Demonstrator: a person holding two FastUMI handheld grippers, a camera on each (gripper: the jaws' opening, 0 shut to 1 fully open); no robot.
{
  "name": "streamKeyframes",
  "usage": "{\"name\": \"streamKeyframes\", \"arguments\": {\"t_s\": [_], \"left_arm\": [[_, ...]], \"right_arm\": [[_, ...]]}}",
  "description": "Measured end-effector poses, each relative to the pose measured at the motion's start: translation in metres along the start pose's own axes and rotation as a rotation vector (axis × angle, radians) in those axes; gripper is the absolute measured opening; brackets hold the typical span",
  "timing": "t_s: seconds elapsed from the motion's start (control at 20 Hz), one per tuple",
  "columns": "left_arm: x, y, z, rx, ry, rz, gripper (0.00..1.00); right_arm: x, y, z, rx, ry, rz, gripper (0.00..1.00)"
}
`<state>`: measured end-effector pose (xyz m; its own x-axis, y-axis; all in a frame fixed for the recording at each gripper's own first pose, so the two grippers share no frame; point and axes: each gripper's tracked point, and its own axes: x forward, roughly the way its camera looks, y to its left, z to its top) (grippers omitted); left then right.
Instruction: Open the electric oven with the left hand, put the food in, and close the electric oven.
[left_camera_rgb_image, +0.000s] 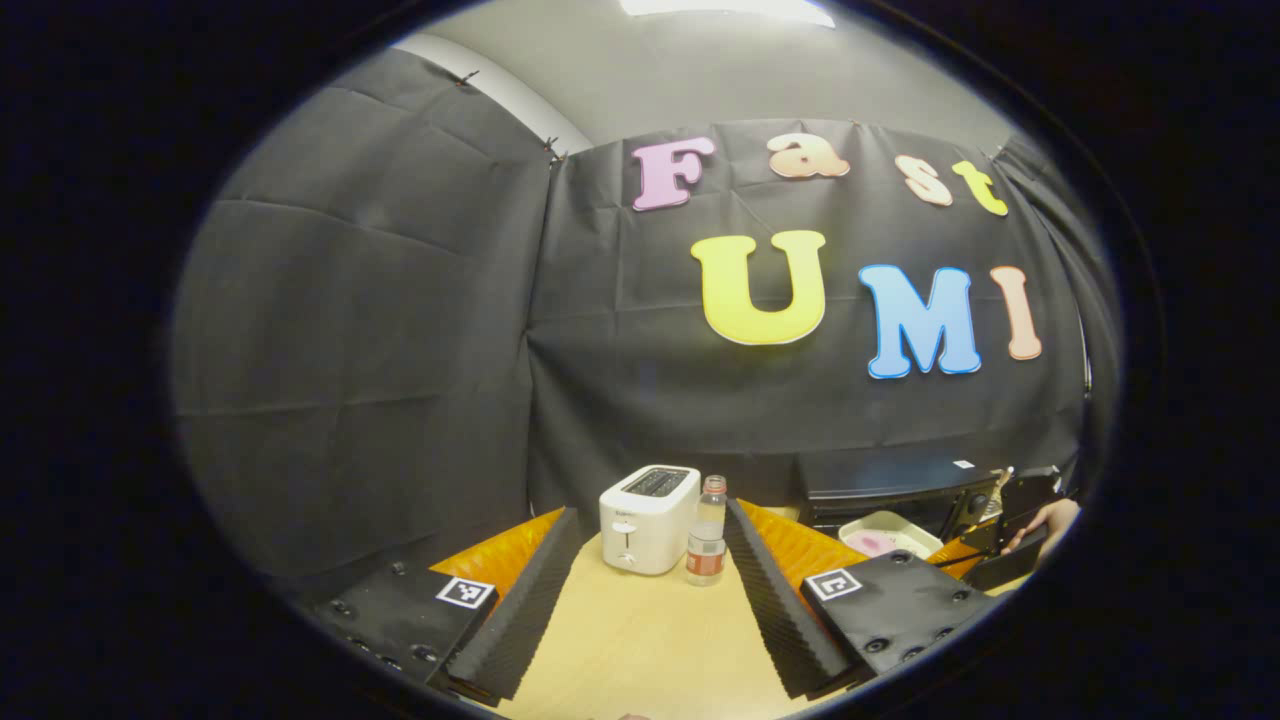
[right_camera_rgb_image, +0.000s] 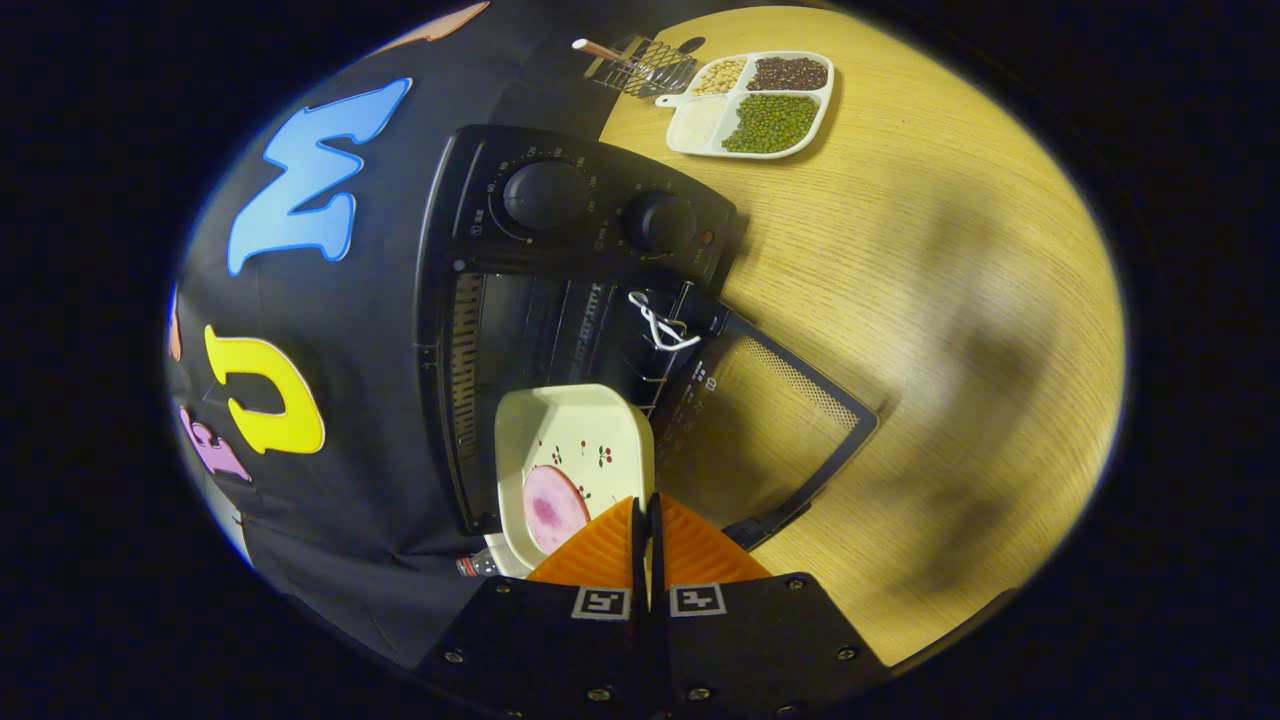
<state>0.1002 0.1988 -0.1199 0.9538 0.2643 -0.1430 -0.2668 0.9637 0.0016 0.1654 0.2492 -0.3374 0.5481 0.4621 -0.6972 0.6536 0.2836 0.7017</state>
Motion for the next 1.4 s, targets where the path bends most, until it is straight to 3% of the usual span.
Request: {"name": "streamKeyframes", "arguments": {"t_s": [0.05, 0.35, 0.65, 0.9, 0.95, 1.0, 1.15, 1.2, 1.4], "left_arm": [[0.000, 0.003, -0.001, 0.003, 0.004, 0.003, 0.96], [-0.003, 0.017, -0.008, 0.020, 0.026, 0.023, 1.00], [-0.012, 0.033, -0.002, 0.045, 0.025, 0.054, 0.91], [-0.018, 0.032, 0.000, 0.052, 0.022, 0.046, 1.00], [-0.017, 0.027, 0.000, 0.048, 0.021, 0.036, 1.00], [-0.017, 0.022, 0.002, 0.043, 0.019, 0.022, 0.97], [-0.015, -0.003, -0.003, 0.030, 0.015, -0.028, 1.00], [-0.015, -0.013, -0.005, 0.023, 0.022, -0.049, 0.90], [-0.012, -0.066, -0.024, -0.015, 0.062, -0.166, 0.91]], "right_arm": [[0.006, 0.001, 0.004, 0.023, -0.015, -0.006, 0.00], [0.033, 0.018, 0.020, 0.172, -0.111, 0.026, 0.01], [0.053, 0.032, 0.033, 0.279, -0.179, 0.076, 0.02], [0.047, 0.049, 0.017, 0.248, -0.118, 0.164, 0.12], [0.042, 0.051, 0.011, 0.229, -0.095, 0.180, 0.28], [0.035, 0.053, 0.005, 0.201, -0.076, 0.197, 0.25], [0.008, 0.047, -0.002, 0.041, -0.063, 0.201, 0.99], [-0.003, 0.044, -0.006, -0.026, -0.058, 0.202, 0.97], [-0.049, 0.035, -0.016, -0.204, -0.028, 0.220, 0.97]]}}
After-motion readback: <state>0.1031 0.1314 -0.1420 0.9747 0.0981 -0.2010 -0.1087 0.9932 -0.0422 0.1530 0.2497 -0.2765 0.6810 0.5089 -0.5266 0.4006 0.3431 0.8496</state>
